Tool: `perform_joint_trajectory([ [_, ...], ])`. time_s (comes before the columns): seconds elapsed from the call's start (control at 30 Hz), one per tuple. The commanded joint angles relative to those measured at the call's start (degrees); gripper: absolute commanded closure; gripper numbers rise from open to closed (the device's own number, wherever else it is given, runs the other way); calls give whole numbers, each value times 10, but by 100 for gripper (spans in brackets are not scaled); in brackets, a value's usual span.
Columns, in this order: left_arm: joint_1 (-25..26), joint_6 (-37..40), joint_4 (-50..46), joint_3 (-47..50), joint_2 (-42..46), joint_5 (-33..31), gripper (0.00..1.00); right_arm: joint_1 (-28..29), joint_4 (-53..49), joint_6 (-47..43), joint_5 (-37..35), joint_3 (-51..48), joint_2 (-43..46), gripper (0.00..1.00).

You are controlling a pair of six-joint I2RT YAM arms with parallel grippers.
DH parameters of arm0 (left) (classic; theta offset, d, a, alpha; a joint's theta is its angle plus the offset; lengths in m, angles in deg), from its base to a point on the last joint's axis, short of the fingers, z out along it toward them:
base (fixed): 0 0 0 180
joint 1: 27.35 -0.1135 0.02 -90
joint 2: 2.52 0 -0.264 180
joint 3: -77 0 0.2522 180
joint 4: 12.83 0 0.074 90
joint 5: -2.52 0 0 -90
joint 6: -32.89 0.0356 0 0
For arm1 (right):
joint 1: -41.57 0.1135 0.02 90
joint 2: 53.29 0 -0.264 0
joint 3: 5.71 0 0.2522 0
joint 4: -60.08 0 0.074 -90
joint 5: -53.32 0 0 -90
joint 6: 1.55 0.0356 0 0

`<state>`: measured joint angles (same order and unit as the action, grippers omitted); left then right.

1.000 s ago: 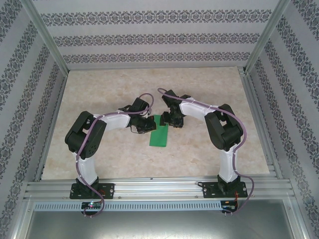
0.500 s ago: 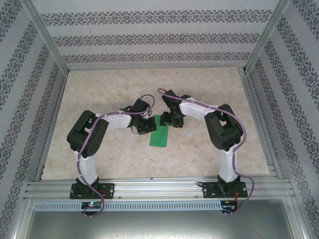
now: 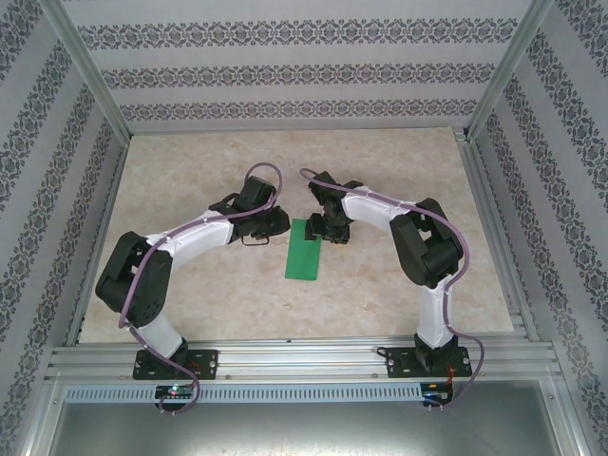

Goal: Fold a paper plane with a square sheet of paper (pick it up from the middle)
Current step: Hold the square sheet of paper at the center of the table.

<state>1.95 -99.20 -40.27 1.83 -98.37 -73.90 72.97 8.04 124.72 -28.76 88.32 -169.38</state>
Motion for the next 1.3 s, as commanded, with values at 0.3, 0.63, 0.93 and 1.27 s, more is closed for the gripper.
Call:
perform_joint_trajectory([
  [0.3,5,-6,26,6,-51,73,81,0,-41,3,-41,-15,-44,35],
  [0.63,16,-5,24,-35,-126,125,100,0,-41,5,-42,-14,-46,34],
  [0.93,20,-2,13,-36,-152,112,100,1,-40,4,-42,-16,-45,34],
  [1.27,22,1,23,2,-161,104,100,-4,-21,1,-32,-13,-5,31],
])
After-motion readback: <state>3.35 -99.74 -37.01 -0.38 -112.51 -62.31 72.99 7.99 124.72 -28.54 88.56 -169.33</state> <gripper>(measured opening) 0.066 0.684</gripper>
